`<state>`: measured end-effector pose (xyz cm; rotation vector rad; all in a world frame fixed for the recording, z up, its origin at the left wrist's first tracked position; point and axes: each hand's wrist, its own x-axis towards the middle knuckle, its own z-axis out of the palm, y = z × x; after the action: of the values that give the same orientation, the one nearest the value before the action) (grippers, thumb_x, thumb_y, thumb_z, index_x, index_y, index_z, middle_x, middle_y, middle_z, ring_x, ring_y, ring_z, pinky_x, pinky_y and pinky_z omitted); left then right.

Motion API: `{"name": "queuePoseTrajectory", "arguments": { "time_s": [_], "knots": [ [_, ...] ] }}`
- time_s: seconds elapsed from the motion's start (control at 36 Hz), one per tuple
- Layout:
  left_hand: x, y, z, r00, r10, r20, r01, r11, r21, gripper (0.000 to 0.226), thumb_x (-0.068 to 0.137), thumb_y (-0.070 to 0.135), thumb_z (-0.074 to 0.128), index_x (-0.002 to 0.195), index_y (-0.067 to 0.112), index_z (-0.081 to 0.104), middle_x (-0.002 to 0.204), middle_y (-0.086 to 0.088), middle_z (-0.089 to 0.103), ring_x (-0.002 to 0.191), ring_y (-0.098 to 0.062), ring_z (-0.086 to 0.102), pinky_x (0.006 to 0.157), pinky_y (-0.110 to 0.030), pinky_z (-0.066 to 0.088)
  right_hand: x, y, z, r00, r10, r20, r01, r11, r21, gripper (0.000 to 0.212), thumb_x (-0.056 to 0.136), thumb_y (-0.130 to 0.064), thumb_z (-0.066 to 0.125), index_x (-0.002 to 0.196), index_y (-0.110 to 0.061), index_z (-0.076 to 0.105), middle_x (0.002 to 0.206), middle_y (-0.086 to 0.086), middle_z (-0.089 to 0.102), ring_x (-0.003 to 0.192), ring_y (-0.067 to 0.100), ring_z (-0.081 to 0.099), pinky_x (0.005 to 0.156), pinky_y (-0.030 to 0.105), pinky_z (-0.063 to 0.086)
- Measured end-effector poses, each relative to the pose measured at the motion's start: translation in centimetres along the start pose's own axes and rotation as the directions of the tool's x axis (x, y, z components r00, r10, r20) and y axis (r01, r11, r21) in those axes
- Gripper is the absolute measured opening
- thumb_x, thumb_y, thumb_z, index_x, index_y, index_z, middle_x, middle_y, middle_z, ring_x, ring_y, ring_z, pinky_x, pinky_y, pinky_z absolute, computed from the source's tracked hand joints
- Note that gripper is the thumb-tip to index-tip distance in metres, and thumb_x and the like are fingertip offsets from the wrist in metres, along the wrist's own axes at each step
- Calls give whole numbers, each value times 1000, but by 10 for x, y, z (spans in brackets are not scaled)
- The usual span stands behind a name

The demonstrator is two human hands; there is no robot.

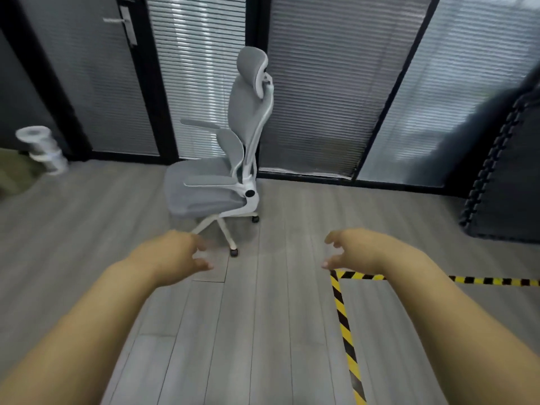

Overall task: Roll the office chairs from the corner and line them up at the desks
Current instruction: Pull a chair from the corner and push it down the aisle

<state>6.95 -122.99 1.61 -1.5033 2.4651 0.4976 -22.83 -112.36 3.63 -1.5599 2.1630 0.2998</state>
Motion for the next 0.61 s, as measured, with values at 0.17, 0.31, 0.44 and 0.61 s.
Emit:
{"name": "queuePoseTrajectory", "arguments": {
  "time_s": [0.17,0.31,0.44,0.61],
  "knots": [
    [79,-17,-32,1000,-9,-8,9,1000,30,42,84,55,56,116,29,57,120,4,57,106,-18,54,85,-32,45,80,-11,-36,1000,-7,15,7,1000,-13,67,84,-56,57,140,-29,35,140,0,47,123,23,48,99,40,42],
    [153,-17,-64,998,46,-33,-44,996,82,39,84,55,55,114,29,57,116,3,59,101,-19,56,81,-31,47,135,-11,-66,1000,19,-2,-19,1000,16,67,84,-56,57,140,-28,35,141,-1,46,124,23,47,100,39,41],
    [224,-6,-93,994,113,-10,-111,986,127,39,85,55,54,113,27,57,116,3,59,102,-17,55,79,-31,46,184,1,-97,998,65,-26,-64,997,36,69,82,-58,57,141,-29,34,140,0,47,123,23,48,99,39,41],
    [303,29,-117,983,184,22,-185,973,139,42,85,55,53,121,34,53,126,7,54,113,-17,51,77,-29,39,237,42,-126,992,128,2,-127,988,90,69,82,-57,59,140,-29,35,138,0,49,121,23,49,98,38,42]
  ]
}}
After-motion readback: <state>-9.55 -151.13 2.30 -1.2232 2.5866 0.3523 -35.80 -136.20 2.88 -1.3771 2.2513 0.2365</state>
